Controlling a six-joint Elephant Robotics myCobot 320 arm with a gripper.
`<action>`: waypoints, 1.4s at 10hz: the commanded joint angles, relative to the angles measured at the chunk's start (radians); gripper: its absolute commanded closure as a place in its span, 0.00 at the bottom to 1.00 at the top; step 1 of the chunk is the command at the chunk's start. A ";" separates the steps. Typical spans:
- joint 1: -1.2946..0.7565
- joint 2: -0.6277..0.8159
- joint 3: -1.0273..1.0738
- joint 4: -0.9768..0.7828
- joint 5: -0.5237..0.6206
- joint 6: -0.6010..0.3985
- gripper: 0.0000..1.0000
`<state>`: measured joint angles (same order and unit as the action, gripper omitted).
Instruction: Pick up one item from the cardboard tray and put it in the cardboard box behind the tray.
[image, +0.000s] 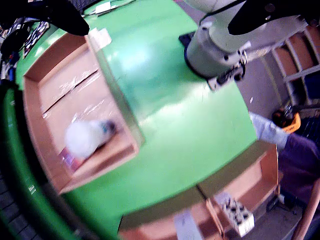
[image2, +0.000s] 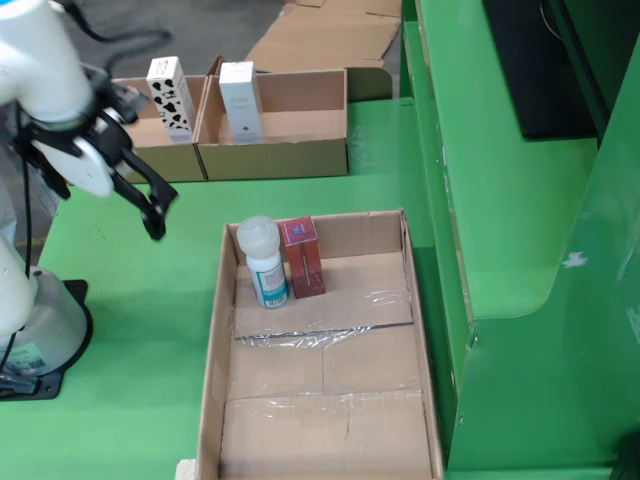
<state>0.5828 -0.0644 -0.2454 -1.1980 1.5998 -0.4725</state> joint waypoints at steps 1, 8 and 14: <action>-1.169 -0.488 0.245 -0.014 -0.036 -0.502 0.00; -1.408 -0.787 0.245 0.776 -0.151 -0.704 0.00; -1.403 -0.891 0.245 1.077 -0.249 -0.744 0.00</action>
<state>-0.0904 -0.6964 -0.0215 -0.7470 1.3591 -1.1474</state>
